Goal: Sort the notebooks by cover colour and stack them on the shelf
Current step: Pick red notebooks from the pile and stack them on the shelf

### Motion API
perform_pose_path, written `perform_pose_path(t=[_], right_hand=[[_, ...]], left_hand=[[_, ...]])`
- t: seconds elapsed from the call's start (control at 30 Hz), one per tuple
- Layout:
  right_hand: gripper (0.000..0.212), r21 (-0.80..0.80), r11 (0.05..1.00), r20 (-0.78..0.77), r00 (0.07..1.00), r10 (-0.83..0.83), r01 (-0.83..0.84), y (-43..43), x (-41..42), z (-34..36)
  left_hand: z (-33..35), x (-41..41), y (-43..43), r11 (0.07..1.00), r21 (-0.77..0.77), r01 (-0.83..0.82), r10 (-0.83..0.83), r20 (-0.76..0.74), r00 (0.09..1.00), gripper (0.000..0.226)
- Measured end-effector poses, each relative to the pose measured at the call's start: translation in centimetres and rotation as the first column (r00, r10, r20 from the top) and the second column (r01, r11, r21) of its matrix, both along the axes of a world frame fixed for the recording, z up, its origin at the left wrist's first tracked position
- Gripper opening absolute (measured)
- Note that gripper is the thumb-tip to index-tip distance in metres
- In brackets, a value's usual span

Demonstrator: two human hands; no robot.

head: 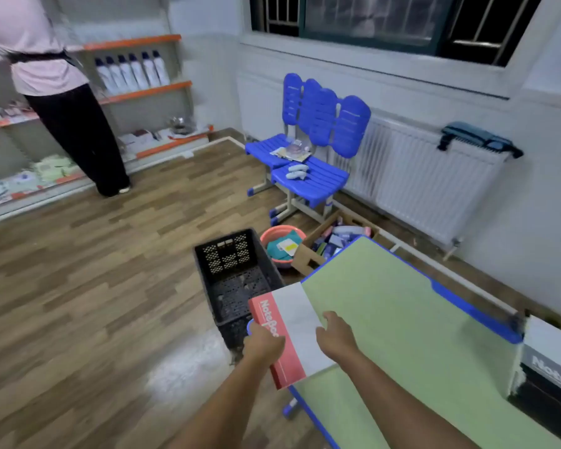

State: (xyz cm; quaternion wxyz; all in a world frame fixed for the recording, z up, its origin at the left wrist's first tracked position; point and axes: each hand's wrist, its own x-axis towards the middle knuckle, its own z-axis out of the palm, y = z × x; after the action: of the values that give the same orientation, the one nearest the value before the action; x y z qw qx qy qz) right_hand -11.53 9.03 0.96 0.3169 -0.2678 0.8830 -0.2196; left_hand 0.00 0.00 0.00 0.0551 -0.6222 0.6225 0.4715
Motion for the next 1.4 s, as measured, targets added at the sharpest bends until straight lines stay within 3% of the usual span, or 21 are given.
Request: perform_pose_path(t=[0.13,0.3,0.43,0.63,0.83,1.0,1.4], right_hand=[[0.043,0.110,0.994,0.034,0.999,-0.019,0.016,-0.4,0.3,-1.8],[0.041,0.155,0.986,0.061,0.996,-0.065,0.055,-1.1,0.4,-2.8],[0.045,0.115,0.990,0.199,0.975,-0.098,0.076,-1.4,0.2,-3.2],[0.026,-0.038,0.985,0.271,0.950,-0.152,0.168,-2.0,0.1,-3.4],[0.008,-0.260,0.924,0.318,0.928,-0.192,0.281,-4.1,0.2,-1.0],[0.020,-0.320,0.923,0.347,0.933,-0.096,0.214,-8.1,2.0,0.5],[0.016,-0.410,0.912,0.454,0.863,0.220,-0.017,-24.0,15.6,4.4]], left_hand=[[-1.4,-0.7,-0.1,0.996,0.092,-0.010,0.013,-0.030,0.999,0.063],[-1.6,-0.5,-0.5,0.995,-0.056,0.088,-0.076,0.185,0.980,0.040],[-1.6,0.4,-0.9,0.997,-0.078,0.027,-0.012,0.191,0.982,0.036],[-0.9,0.7,-0.8,0.973,-0.019,-0.232,0.228,-0.120,0.966,0.025],[0.6,2.0,-2.4,0.955,0.088,-0.284,0.295,-0.414,0.861,0.031],[3.7,4.9,-4.2,0.924,0.084,-0.373,0.361,-0.511,0.780,0.021],[7.7,18.5,-14.8,0.752,0.169,-0.637,0.580,-0.628,0.519,0.022]])
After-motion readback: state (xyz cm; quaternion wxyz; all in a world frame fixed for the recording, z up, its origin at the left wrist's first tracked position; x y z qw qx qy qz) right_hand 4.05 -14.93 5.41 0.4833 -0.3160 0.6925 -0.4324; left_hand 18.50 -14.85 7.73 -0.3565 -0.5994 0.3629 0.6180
